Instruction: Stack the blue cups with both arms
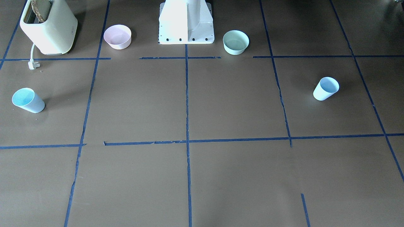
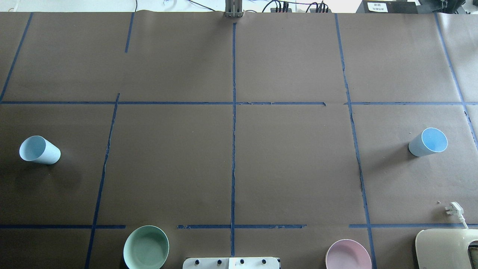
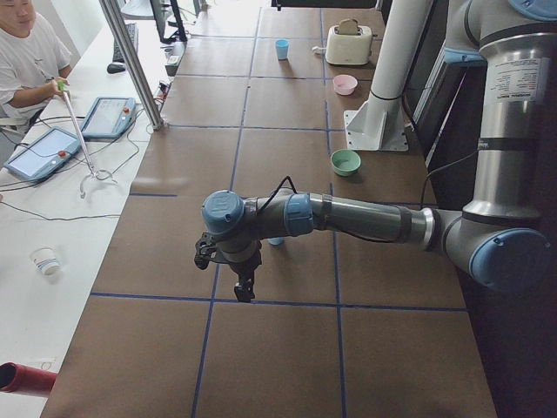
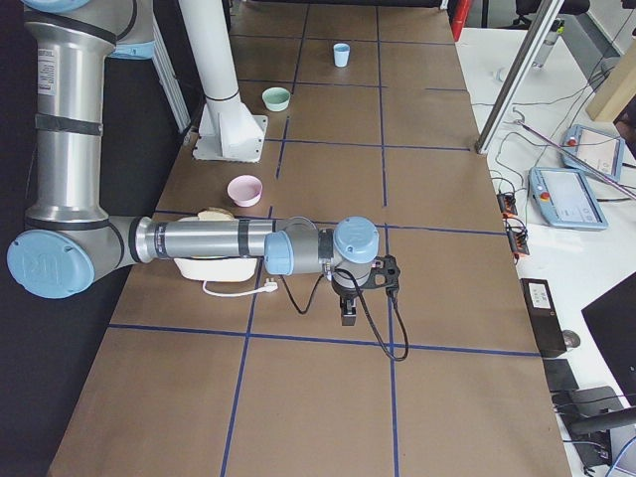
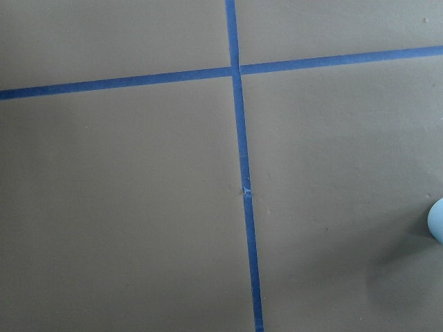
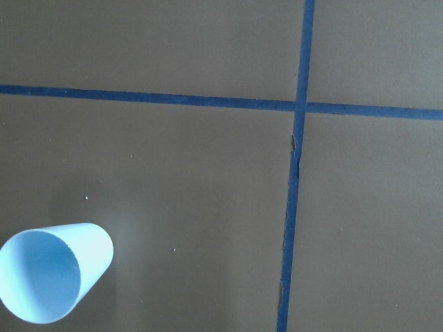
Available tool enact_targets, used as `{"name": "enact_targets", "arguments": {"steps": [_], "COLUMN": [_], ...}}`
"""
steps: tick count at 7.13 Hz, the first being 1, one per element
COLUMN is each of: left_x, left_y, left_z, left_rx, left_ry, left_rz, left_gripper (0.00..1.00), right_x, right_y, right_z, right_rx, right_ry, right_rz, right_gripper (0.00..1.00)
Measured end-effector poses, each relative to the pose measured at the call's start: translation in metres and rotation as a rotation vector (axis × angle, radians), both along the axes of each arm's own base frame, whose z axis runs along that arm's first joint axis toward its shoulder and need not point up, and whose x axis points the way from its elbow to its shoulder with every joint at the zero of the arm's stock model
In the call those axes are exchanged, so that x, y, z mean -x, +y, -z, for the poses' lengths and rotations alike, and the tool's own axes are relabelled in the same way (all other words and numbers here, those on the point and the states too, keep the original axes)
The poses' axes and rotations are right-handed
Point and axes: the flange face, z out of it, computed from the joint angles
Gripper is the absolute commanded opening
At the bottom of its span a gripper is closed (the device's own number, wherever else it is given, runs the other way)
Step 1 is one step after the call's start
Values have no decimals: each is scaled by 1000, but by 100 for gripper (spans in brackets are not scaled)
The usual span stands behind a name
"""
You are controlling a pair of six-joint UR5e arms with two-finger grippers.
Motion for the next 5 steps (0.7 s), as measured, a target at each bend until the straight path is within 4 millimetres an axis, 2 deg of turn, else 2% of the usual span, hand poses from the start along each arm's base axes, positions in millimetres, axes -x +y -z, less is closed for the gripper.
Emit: {"name": "enact_targets", "arguments": {"steps": [5], "left_x": [-1], "left_y": [4], "left_z": [-14], "left_rx": [-42], "left_ry": [0], "left_rz": [-2], "left_gripper": [100], "right_x": [0], "right_y": [-4], "right_z": [2], "right_rx": [-4], "right_ry": [-1], "right_rz": [-1], "right_gripper": [100]}}
